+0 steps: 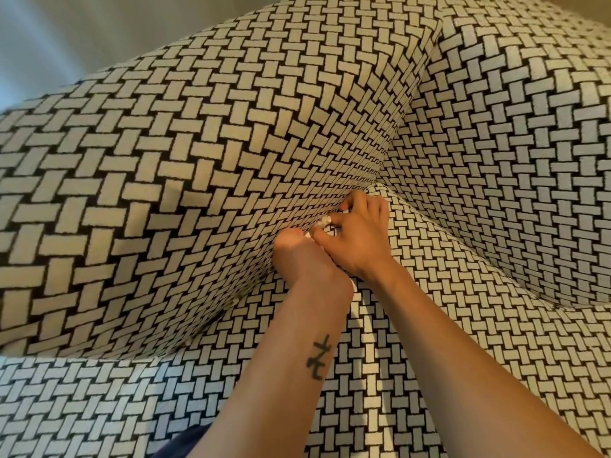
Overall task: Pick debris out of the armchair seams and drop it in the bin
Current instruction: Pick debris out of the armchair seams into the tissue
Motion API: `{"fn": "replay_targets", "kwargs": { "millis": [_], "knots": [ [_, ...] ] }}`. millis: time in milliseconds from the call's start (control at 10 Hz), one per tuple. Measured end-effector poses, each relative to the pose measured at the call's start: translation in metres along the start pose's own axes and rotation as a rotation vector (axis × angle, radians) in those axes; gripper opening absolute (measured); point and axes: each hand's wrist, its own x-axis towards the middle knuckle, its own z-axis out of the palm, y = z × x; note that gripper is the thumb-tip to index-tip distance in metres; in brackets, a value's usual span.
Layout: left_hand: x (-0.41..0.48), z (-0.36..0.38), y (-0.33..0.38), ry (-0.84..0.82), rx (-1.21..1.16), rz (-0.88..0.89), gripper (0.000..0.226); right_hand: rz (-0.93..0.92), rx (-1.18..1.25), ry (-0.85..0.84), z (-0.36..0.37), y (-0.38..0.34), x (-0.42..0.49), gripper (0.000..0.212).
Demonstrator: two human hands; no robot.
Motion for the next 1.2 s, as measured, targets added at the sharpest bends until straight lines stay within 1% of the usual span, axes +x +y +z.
{"fn": "replay_targets", "kwargs": {
  "millis": [100,200,300,400,500,600,700,800,900,1000,1100,1200],
  "knots": [
    [-0.005,0.0,0.002,-0.015,-0.051,-0.096,0.043,-0.049,0.097,0.073,0.005,0.005,-0.004,0.041],
    [-0.003,-0.003,-0.007,-0.009,0.037,0.117,0.033,-0.055,0.211,0.131,0.004,0.008,-0.006,0.03],
    [-0.007,-0.005,-0.005,0.018,0.076,0.04,0.028,-0.019,0.285,0.137,0.004,0.008,-0.008,0.025],
    [-0.018,-0.012,0.0,0.015,0.104,-0.013,0.022,0.025,0.357,0.115,0.002,0.007,-0.009,0.026],
    [-0.028,-0.028,0.002,-0.039,0.283,0.089,0.016,0.06,0.387,0.084,-0.002,0.004,-0.012,0.029],
    [-0.036,-0.046,0.001,-0.151,0.853,0.424,0.017,0.045,0.373,0.042,-0.009,0.0,-0.019,0.043],
    [-0.04,-0.064,-0.005,-0.113,1.377,0.805,0.019,0.008,0.375,0.068,-0.012,-0.002,-0.029,0.038],
    [-0.032,-0.068,-0.011,-0.078,1.742,0.931,0.037,0.0,0.4,0.109,-0.01,0.001,-0.037,0.034],
    [-0.02,-0.062,-0.007,-0.128,1.817,0.868,0.044,0.008,0.448,0.117,-0.007,0.004,-0.04,0.034],
    [-0.016,-0.056,-0.002,-0.126,1.793,0.881,0.039,0.039,0.531,0.124,-0.007,0.005,-0.043,0.03],
    [-0.016,-0.05,0.001,-0.125,1.768,0.909,0.033,0.032,0.563,0.12,-0.009,0.005,-0.046,0.026],
    [-0.017,-0.046,0.005,-0.158,1.749,0.877,0.034,0.053,0.604,0.076,-0.017,0.001,-0.05,0.023]
  ]
}}
